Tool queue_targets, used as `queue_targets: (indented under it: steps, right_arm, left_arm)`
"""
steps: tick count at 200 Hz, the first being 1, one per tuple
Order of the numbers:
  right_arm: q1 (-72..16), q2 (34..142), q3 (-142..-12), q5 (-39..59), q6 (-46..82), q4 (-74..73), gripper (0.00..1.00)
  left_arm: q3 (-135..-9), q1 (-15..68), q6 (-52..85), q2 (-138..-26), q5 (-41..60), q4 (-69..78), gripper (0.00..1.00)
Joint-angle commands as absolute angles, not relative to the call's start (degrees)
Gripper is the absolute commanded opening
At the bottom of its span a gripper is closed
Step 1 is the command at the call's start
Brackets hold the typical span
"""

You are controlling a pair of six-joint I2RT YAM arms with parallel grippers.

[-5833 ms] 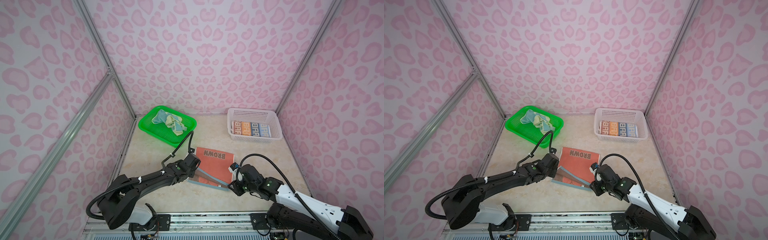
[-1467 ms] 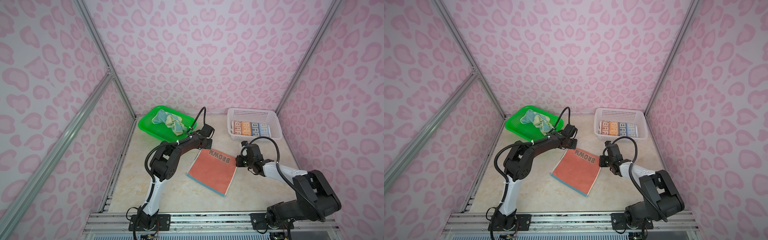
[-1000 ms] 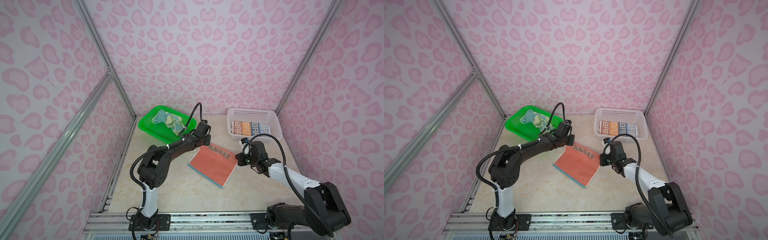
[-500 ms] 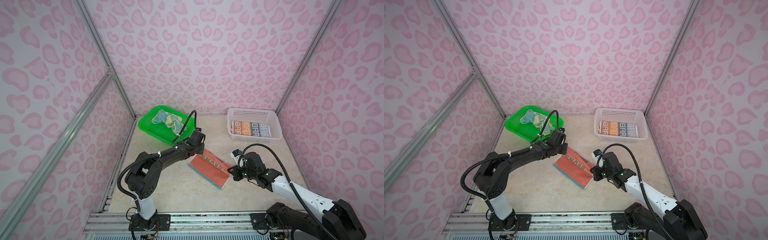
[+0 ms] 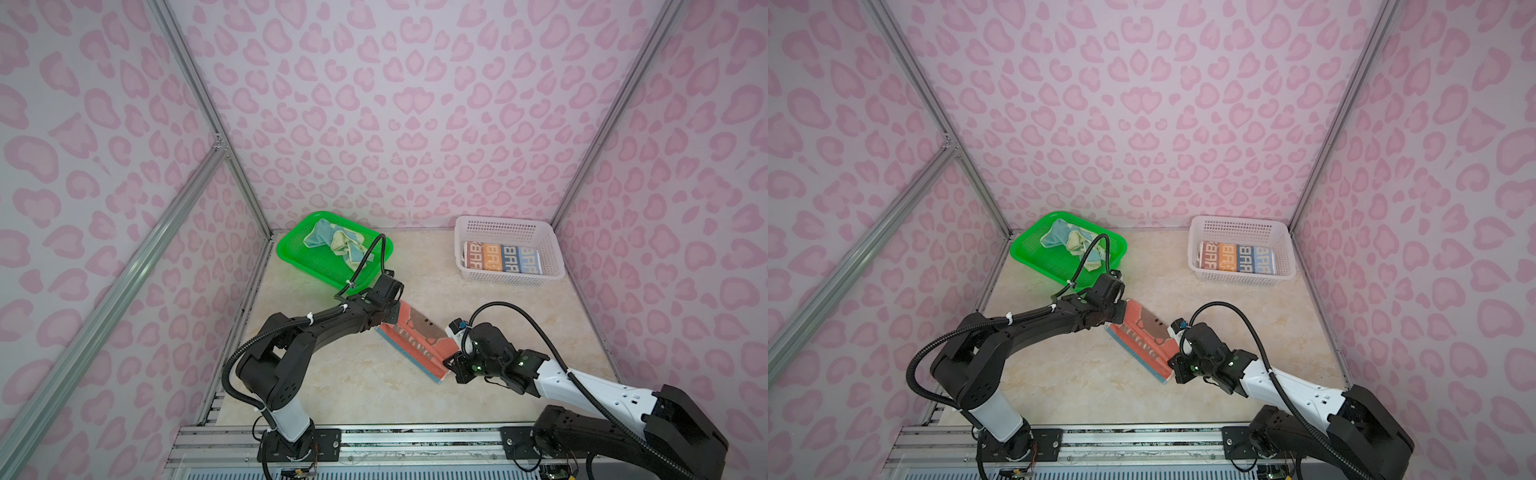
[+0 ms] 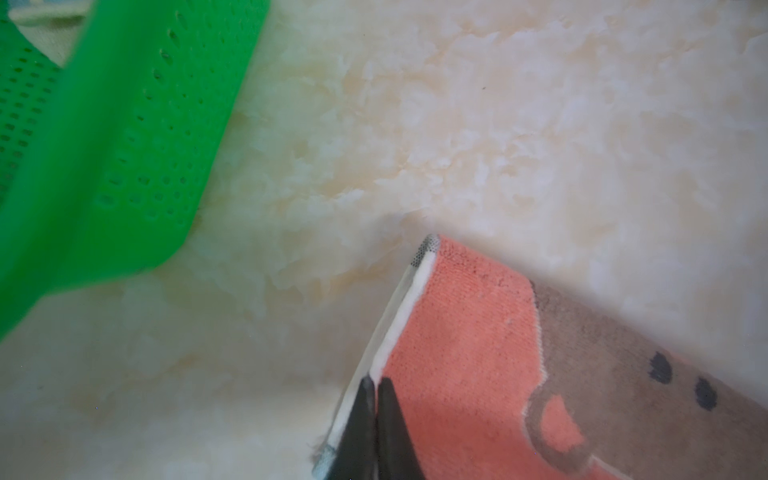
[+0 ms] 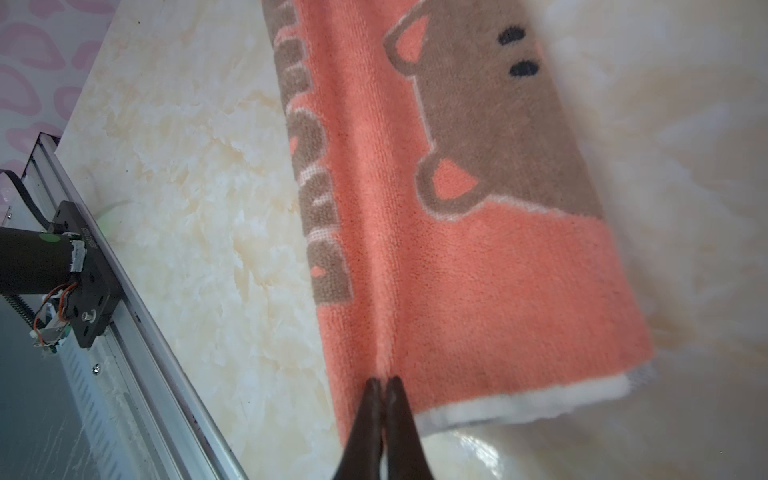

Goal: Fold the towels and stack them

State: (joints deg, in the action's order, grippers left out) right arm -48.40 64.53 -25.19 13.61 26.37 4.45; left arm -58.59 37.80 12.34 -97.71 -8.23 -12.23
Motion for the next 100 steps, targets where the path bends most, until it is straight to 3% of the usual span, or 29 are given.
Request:
queue_targets:
  steps: [1, 24, 38, 57, 100]
  right_arm:
    - [-50.3, 67.4, -24.6, 12.9, 29.0, 3.4, 0.05]
    - [-52.0, 71.2, -25.4, 13.8, 29.7, 1.9, 0.19]
    - [-52.4, 72.2, -25.9, 14.4, 29.7, 2.6, 0.29]
    - [-52.4, 70.5, -25.9, 14.0, 29.8, 3.7, 0.43]
    - [-49.6, 60.4, -25.4, 3.3, 35.8, 12.8, 0.49]
  left_arm:
    - [-58.2, 37.6, 12.9, -98.0, -11.7, -10.8, 0.08]
    - [-58.1, 37.6, 13.1, -98.9, -12.2, -11.2, 0.24]
    - [-58.2, 37.7, 13.0, -98.8, -12.2, -11.4, 0.45]
    - [-58.1, 37.7, 12.7, -97.9, -12.7, -11.6, 0.62]
    - [-58.4, 38.0, 11.9, -95.1, -11.3, -12.3, 0.67]
